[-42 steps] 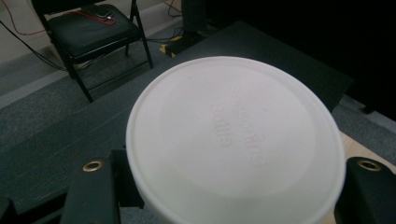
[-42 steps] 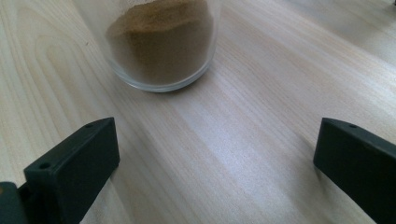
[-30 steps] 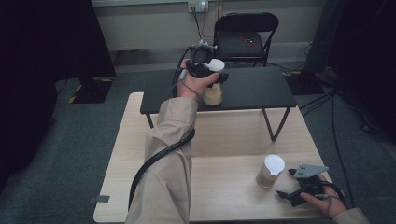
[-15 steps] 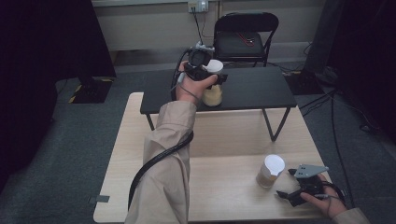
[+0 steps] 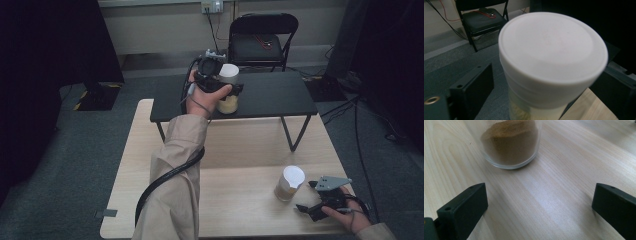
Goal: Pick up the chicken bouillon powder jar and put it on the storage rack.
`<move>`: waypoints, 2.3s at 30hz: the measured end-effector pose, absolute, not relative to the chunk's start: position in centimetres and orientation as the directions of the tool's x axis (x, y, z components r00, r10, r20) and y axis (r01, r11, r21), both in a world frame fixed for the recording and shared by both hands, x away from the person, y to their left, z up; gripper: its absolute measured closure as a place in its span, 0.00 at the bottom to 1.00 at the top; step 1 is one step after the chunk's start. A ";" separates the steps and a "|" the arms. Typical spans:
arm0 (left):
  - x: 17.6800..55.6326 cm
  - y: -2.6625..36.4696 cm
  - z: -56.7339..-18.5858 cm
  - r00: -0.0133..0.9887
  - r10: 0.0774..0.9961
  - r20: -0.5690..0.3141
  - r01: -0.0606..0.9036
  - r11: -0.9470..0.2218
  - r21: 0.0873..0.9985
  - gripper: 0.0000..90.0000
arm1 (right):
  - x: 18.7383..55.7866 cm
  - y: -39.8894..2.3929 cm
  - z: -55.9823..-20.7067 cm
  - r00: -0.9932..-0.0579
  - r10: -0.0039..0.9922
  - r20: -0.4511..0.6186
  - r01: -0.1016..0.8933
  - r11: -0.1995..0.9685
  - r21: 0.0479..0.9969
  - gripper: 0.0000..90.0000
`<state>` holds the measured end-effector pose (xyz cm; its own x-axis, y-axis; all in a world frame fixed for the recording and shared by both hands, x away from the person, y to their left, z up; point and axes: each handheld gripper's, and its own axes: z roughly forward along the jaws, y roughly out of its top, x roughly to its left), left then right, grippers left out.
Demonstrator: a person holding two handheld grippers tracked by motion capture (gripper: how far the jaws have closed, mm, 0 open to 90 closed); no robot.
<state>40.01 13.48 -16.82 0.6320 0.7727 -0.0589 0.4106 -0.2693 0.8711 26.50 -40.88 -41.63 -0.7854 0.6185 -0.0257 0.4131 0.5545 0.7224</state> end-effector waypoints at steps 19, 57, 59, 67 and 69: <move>37.7 14.4 -20.4 0.669 0.740 -0.069 0.391 -0.271 0.880 0.00 | 26.5 -40.9 -41.6 -0.784 0.620 -0.026 0.414 0.553 0.723 0.00; 35.5 15.9 -29.5 0.742 0.654 -0.145 0.394 -0.250 0.884 0.00 | 26.5 -40.9 -41.6 -0.784 0.620 -0.025 0.415 0.553 0.722 0.00; 35.4 15.9 -30.1 0.741 0.655 -0.147 0.395 -0.249 0.884 0.00 | 26.5 -40.9 -41.6 -0.784 0.620 -0.025 0.414 0.553 0.723 0.00; 35.3 16.3 -32.5 0.738 0.654 -0.169 0.413 -0.239 0.879 0.00 | 26.5 -40.9 -41.6 -0.784 0.620 -0.025 0.414 0.553 0.723 0.00; 35.3 16.3 -33.0 0.738 0.653 -0.174 0.419 -0.241 0.875 0.00 | 26.5 -40.9 -41.6 -0.784 0.620 -0.025 0.414 0.553 0.723 0.00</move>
